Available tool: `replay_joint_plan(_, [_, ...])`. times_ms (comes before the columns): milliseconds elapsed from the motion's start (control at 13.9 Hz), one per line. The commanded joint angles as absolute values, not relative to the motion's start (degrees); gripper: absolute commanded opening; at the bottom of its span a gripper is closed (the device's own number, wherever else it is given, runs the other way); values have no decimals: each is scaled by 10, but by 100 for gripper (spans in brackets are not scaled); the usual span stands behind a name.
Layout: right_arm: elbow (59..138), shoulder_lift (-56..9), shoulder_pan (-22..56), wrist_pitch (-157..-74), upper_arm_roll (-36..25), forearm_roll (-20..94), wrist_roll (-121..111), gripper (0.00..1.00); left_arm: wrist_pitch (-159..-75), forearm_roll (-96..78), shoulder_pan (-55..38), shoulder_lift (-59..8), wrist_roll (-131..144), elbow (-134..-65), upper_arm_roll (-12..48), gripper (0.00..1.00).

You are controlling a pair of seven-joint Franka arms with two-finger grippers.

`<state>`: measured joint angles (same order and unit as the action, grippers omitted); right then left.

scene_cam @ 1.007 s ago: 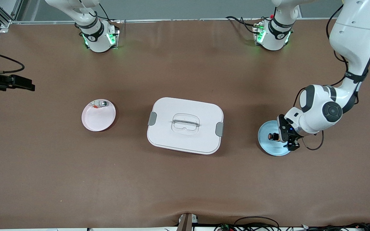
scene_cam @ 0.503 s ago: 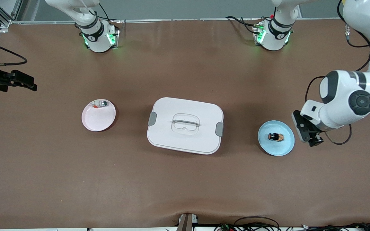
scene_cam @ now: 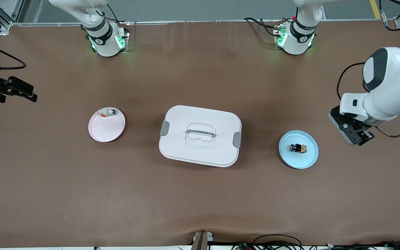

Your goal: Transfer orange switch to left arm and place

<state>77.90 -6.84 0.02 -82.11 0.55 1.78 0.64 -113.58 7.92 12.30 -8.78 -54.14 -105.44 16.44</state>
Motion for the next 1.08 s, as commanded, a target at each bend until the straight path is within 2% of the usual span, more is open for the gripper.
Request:
replay_joint_plan(0, [804,-48,-7,-821,6,30,26,100,-1092,47,129,-72,-502,-1032,164,100])
replay_joint_plan(288, [805,-47,-7,-810,6,29,25,100,-989,41,127,-70,-375,-953,165,100])
replay_joint_plan(503, [806,-47,-8,-820,6,29,25,100,-951,35,127,-71,-291,-909,164,100])
replay_joint_plan(1007, [806,-45,-10,-813,6,30,26,100,-910,1,121,-54,9,-907,183,100])
